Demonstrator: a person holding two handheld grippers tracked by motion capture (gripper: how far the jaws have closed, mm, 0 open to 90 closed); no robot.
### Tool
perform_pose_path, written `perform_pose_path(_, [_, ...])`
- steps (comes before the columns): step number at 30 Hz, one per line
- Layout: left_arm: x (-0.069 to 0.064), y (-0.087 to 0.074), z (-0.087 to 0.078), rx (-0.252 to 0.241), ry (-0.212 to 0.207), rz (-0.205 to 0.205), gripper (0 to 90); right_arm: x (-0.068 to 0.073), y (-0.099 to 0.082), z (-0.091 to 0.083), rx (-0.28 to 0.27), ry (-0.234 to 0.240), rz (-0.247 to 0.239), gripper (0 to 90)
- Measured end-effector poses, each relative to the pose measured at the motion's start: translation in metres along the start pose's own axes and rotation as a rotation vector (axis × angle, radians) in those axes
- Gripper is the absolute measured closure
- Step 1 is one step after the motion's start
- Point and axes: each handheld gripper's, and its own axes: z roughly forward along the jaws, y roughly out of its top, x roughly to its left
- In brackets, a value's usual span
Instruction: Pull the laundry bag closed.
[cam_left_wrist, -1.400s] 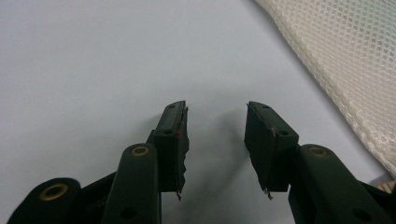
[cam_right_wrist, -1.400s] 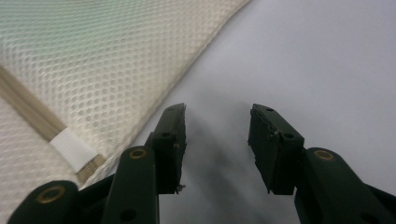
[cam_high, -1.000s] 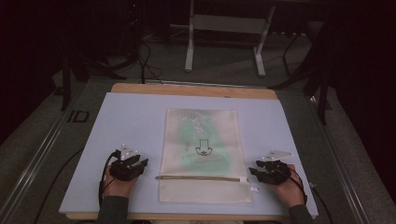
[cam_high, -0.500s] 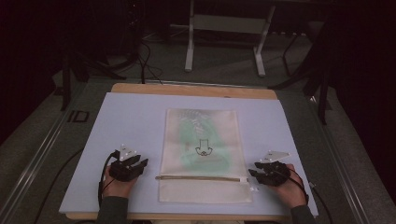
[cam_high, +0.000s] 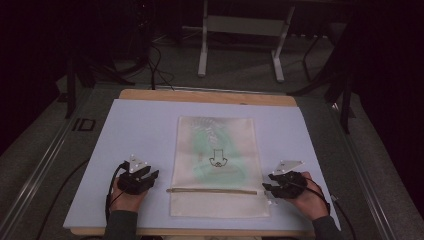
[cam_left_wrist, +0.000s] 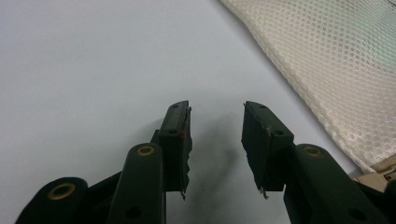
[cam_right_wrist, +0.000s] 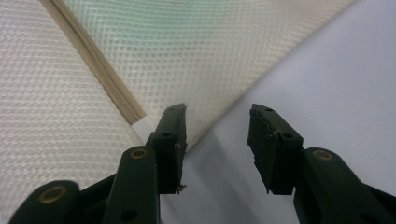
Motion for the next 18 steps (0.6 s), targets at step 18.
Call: perform_pose_path(18, [0.0,0.0,0.0,0.008,0.0,0.006,62.0,0.014,0.02,0.006,0.032,0.049,-0.092,56.3])
